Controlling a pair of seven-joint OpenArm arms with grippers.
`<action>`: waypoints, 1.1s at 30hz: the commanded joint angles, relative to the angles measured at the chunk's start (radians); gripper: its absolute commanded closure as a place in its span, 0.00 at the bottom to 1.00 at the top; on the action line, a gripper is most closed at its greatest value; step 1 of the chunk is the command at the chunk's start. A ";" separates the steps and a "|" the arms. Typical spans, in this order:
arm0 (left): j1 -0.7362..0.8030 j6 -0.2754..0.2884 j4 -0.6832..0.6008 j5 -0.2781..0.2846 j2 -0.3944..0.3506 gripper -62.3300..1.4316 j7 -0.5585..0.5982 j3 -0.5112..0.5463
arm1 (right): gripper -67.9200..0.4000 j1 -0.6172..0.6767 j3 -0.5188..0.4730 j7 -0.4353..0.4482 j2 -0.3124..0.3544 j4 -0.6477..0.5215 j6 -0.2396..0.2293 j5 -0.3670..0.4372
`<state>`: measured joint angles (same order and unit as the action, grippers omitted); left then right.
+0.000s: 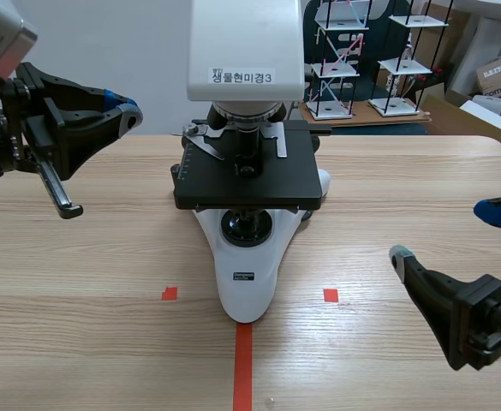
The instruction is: Return to the home posture
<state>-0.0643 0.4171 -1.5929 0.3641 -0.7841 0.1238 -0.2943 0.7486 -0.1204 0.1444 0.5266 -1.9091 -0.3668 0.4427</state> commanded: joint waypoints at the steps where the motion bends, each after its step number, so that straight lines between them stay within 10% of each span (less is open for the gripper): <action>1: -0.008 -0.003 -0.018 0.010 0.005 0.93 0.014 0.002 | 0.04 0.002 -0.003 0.011 0.011 -0.017 0.000 0.014; 29: -0.007 -0.003 -0.018 0.010 0.005 0.93 0.014 0.002 | 0.04 0.002 -0.003 0.011 0.011 -0.017 0.000 0.014; 33: 0.026 -0.006 -0.018 0.014 -0.005 0.70 0.018 0.004 | 0.04 0.002 -0.003 0.011 0.011 -0.017 0.000 0.014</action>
<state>-0.0544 0.4164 -1.5929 0.3672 -0.7845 0.1253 -0.2943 0.7486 -0.1204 0.1444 0.5266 -1.9091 -0.3668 0.4427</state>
